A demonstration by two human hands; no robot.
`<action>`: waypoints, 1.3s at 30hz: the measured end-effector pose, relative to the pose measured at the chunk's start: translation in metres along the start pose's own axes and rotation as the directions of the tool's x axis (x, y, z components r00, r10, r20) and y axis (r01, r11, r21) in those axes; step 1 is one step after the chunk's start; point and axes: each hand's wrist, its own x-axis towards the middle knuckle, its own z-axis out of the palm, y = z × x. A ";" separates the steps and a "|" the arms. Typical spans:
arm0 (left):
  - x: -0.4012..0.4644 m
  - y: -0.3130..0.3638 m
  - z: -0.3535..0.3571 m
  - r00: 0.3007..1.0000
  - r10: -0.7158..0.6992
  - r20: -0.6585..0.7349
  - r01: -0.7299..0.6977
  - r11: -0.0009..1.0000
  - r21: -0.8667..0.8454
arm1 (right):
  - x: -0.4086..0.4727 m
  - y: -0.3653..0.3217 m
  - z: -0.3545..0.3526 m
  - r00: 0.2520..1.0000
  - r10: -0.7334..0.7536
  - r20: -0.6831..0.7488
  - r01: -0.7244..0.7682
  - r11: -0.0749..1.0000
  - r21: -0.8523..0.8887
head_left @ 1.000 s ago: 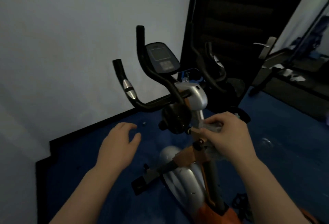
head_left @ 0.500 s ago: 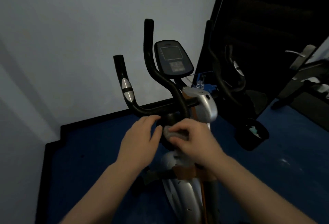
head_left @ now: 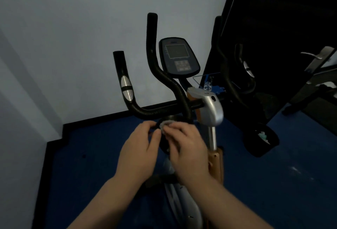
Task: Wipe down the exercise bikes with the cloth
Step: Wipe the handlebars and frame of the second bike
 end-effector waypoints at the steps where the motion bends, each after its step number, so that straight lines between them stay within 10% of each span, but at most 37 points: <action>1: 0.001 0.000 0.001 1.000 -0.003 0.005 0.003 1.000 0.000 | -0.007 0.004 -0.002 0.999 -0.017 0.031 0.017 1.000 -0.009; 18: -0.007 0.000 0.010 0.999 0.035 0.014 -0.035 0.999 0.005 | 0.035 0.027 -0.029 0.909 -0.409 0.082 0.415 0.867 -0.274; 33: -0.003 -0.008 0.009 0.997 0.042 0.066 -0.039 0.998 -0.044 | -0.013 0.031 -0.005 0.972 -0.057 -0.228 0.023 0.989 -0.149; 39: 0.000 -0.012 0.005 0.987 0.033 0.156 -0.015 0.993 -0.113 | -0.023 0.011 -0.002 0.943 0.321 -0.086 -0.270 0.891 0.366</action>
